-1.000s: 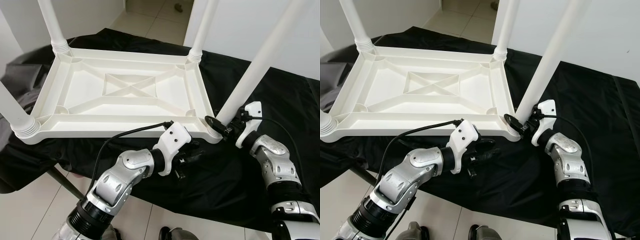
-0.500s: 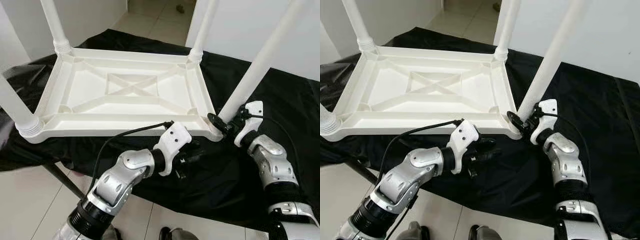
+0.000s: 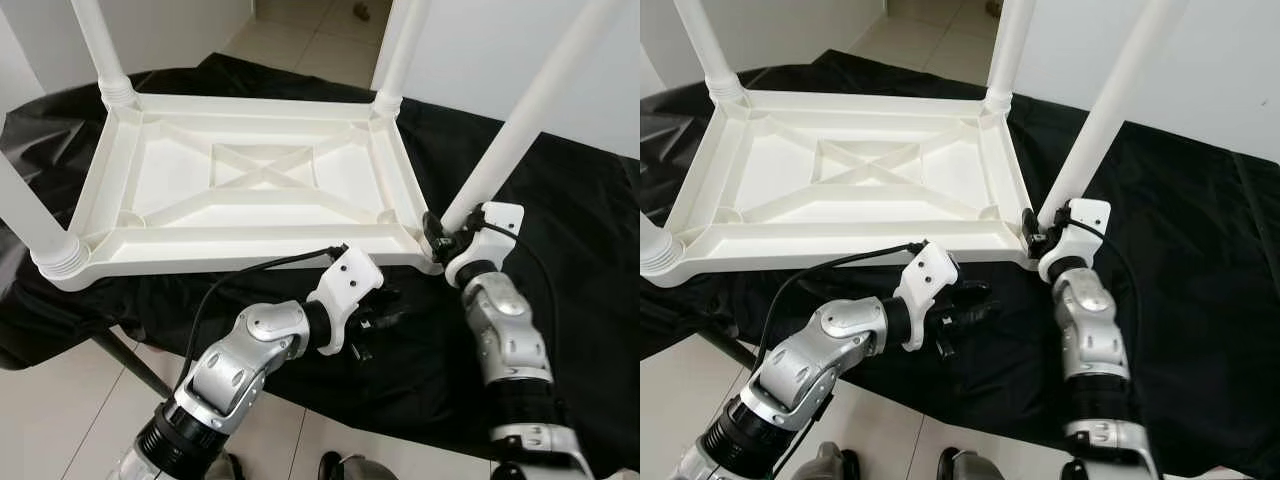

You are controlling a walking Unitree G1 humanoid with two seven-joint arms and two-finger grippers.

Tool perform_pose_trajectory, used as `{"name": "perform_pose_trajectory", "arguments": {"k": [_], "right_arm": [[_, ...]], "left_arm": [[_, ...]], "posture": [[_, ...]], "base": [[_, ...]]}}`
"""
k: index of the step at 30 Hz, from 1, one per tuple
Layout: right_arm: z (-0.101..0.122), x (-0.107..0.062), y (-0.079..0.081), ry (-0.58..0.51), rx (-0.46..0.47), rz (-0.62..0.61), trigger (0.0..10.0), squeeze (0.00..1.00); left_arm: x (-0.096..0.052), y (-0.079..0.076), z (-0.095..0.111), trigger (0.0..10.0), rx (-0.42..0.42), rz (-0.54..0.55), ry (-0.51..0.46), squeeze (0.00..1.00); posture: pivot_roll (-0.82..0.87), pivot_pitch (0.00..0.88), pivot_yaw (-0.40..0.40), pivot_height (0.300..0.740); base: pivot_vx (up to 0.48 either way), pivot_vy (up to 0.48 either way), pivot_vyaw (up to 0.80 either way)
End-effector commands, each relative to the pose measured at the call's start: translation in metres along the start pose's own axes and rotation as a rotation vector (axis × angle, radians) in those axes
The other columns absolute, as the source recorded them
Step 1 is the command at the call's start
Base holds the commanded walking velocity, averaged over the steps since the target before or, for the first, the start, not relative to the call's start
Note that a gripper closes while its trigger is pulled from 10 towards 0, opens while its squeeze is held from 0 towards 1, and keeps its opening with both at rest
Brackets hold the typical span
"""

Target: Building children table

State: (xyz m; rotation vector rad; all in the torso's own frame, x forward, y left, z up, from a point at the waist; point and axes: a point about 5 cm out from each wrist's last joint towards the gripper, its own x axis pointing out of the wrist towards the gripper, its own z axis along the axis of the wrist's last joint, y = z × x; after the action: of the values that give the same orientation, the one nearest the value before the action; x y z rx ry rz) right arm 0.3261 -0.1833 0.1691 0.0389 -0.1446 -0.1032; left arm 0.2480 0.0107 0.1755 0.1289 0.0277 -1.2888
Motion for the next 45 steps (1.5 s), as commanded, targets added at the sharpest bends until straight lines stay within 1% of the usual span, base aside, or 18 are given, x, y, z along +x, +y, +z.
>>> {"name": "perform_pose_trajectory", "arguments": {"k": [1, 2, 5, 11, 17, 18, 19, 26, 28, 30, 31, 34, 35, 36, 37, 41, 44, 45], "right_arm": [[-0.005, -0.007, -0.012, 0.027, -0.029, -0.124, 10.0, 0.00], [-0.007, -0.021, -0.009, 0.039, -0.020, -0.265, 10.0, 0.00], [-0.009, -0.032, -0.008, 0.061, -0.030, -0.368, 10.0, 0.00], [-0.008, -0.032, -0.001, 0.063, -0.063, -0.331, 10.0, 0.00], [-0.011, -0.034, 0.004, 0.085, -0.058, -0.311, 10.0, 0.00], [-0.011, -0.034, 0.004, 0.081, -0.055, -0.308, 10.0, 0.96], [-0.011, -0.033, 0.004, 0.084, -0.045, -0.285, 10.0, 1.00], [-0.005, -0.026, -0.001, 0.041, 0.012, -0.194, 10.0, 1.00], [0.001, -0.020, -0.010, 0.005, -0.011, -0.143, 10.0, 1.00], [0.001, -0.020, -0.010, 0.005, -0.011, -0.143, 10.0, 1.00], [0.004, -0.019, -0.015, -0.011, -0.008, -0.118, 10.0, 0.00], [0.008, -0.023, -0.018, -0.027, 0.011, -0.083, 10.0, 0.00], [0.008, -0.028, -0.018, -0.031, 0.016, -0.074, 10.0, 0.00], [0.008, -0.039, -0.016, -0.034, 0.031, -0.051, 10.0, 0.00], [0.008, -0.039, -0.016, -0.034, 0.031, -0.051, 10.0, 0.00], [0.007, -0.053, -0.012, -0.042, 0.037, -0.022, 10.0, 0.00], [0.011, -0.070, -0.009, -0.073, 0.048, 0.005, 10.0, 0.00], [0.011, -0.070, -0.009, -0.073, 0.048, 0.005, 10.0, 0.00]], "left_arm": [[0.002, -0.007, -0.002, 10.0, -0.016, -0.031, 0.000, 0.00], [0.003, -0.007, -0.002, 10.0, -0.019, -0.031, -0.003, 0.00], [0.004, -0.008, -0.002, 10.0, -0.022, -0.032, -0.004, 0.00], [0.004, -0.009, -0.002, 10.0, -0.023, -0.040, -0.003, 0.00], [0.004, -0.009, -0.002, 10.0, -0.016, -0.038, 0.000, 0.00], [0.004, -0.009, -0.002, 10.0, -0.016, -0.036, -0.001, 0.00], [0.004, -0.009, -0.002, 10.0, -0.016, -0.035, -0.001, 0.00], [0.004, -0.010, -0.003, 10.0, -0.018, -0.034, -0.001, 0.00], [0.004, -0.009, -0.003, 10.0, -0.018, -0.032, -0.003, 0.00], [0.004, -0.009, -0.003, 10.0, -0.018, -0.032, -0.003, 0.00], [0.004, -0.009, -0.003, 10.0, -0.017, -0.032, -0.003, 0.00], [0.004, -0.009, -0.003, 10.0, -0.015, -0.031, -0.003, 0.00], [0.004, -0.009, -0.003, 10.0, -0.015, -0.030, -0.003, 0.00], [0.003, -0.009, -0.003, 10.0, -0.014, -0.029, -0.002, 0.00], [0.003, -0.009, -0.003, 10.0, -0.014, -0.029, -0.002, 0.00], [0.002, -0.008, -0.003, 10.0, -0.015, -0.030, 0.001, 0.00], [0.002, -0.008, -0.004, 10.0, -0.016, -0.037, 0.004, 0.00], [0.002, -0.008, -0.004, 10.0, -0.016, -0.037, 0.004, 0.00]], "posture": [[0.05, 0.172, -0.082, 0.740], [0.05, 0.173, -0.087, 0.740], [0.04, 0.170, -0.085, 0.740], [0.04, 0.167, -0.088, 0.740], [0.05, 0.160, -0.094, 0.740], [0.05, 0.158, -0.096, 0.740], [0.05, 0.157, -0.096, 0.740], [0.05, 0.156, -0.097, 0.740], [0.05, 0.151, -0.101, 0.740], [0.05, 0.151, -0.101, 0.740], [0.05, 0.144, -0.103, 0.740], [0.05, 0.143, -0.106, 0.740], [0.04, 0.145, -0.106, 0.740], [0.04, 0.146, -0.104, 0.740], [0.04, 0.146, -0.104, 0.740], [0.03, 0.155, -0.097, 0.740], [0.02, 0.162, -0.089, 0.740], [0.02, 0.162, -0.089, 0.740]], "base": [[0.000, 0.000, 0.00], [0.000, 0.000, 0.00], [0.000, 0.000, 0.00], [0.000, 0.000, 0.00], [0.000, 0.000, 0.00], [0.000, 0.000, 0.00], [0.000, 0.000, 0.00], [0.000, 0.000, 0.00], [0.000, 0.000, 0.00], [0.000, 0.000, 0.00], [0.000, 0.000, 0.00], [0.000, 0.000, 0.00], [0.000, 0.000, 0.00], [0.000, 0.000, 0.00], [0.000, 0.000, 0.00], [0.000, 0.000, 0.00], [0.000, 0.000, 0.00], [0.000, 0.000, 0.00]]}}
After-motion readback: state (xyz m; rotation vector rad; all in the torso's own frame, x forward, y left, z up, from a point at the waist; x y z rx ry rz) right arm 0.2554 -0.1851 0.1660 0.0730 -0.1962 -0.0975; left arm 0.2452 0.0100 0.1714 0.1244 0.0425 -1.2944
